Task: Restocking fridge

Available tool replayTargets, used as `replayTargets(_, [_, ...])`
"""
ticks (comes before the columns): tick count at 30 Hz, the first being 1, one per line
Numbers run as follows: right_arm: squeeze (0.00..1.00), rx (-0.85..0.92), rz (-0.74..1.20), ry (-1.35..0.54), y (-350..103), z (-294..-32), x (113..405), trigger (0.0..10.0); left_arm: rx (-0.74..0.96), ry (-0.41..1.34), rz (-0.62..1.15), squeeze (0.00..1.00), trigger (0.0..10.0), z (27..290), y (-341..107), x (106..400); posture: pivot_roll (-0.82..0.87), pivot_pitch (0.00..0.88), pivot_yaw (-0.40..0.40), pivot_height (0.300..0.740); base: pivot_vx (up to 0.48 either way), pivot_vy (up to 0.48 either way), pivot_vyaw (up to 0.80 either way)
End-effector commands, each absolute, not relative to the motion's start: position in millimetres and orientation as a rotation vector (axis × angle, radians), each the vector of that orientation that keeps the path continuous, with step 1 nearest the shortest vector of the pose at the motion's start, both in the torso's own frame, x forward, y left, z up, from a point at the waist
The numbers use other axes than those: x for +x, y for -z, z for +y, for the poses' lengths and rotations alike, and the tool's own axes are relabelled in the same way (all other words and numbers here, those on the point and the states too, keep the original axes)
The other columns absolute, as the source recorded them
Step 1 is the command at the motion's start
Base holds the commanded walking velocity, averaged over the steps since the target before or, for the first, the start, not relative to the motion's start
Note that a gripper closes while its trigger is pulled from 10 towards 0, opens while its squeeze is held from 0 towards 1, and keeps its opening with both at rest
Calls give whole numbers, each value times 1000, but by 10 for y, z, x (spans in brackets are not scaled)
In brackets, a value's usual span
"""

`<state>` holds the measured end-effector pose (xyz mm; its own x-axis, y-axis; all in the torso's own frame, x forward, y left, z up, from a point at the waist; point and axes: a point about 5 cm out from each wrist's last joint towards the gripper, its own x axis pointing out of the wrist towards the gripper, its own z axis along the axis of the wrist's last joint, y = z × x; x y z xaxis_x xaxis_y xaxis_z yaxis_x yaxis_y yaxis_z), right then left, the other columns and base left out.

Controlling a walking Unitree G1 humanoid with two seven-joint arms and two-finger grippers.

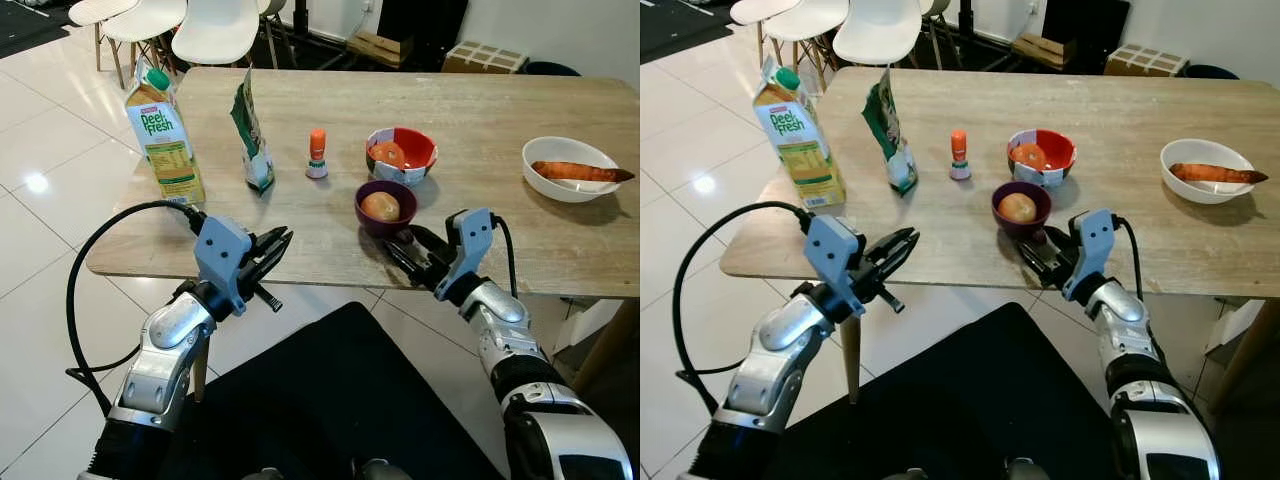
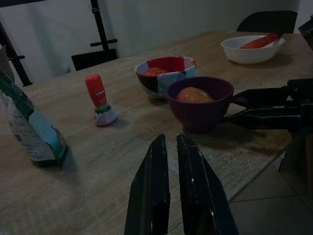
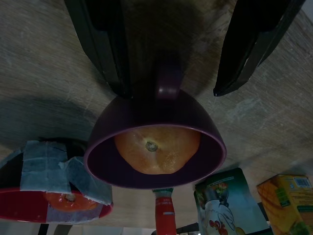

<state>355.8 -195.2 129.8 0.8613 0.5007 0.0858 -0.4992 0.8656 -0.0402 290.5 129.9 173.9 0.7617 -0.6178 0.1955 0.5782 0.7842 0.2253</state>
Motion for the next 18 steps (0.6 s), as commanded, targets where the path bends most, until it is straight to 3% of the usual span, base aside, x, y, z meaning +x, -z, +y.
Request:
replayTargets(1, [0,-11,-68,-520,-1245,-1945,3552,10000,169,658,-244,0,10000,1299,-1699,2893,-44,131,-3,740,0,0,0])
replayTargets(12, [0,-18,-47,-460,-1238,-2012,3573,10000,166,657,-246,0,10000,1283,-1697,2894,-49,134,-8,740,0,0,0])
replayTargets(13, [0,-16,-42,-454,-1231,-2018,3573,5294,165,657,-246,0,10000,1282,-1697,2894,-50,134,-9,740,0,0,0])
replayTargets(16, [0,-15,-39,-450,-1226,-2023,3573,5294,165,656,-247,0,10000,1281,-1697,2894,-50,135,-9,740,0,0,0])
replayTargets(17, [0,-15,-36,-446,-1223,-2028,3573,196,165,656,-247,0,10000,1280,-1697,2895,-51,136,-10,740,0,0,0])
replayTargets(18, [0,-15,-36,-446,-1223,-2028,3573,196,165,656,-247,0,10000,1280,-1697,2895,-51,136,-10,740,0,0,0])
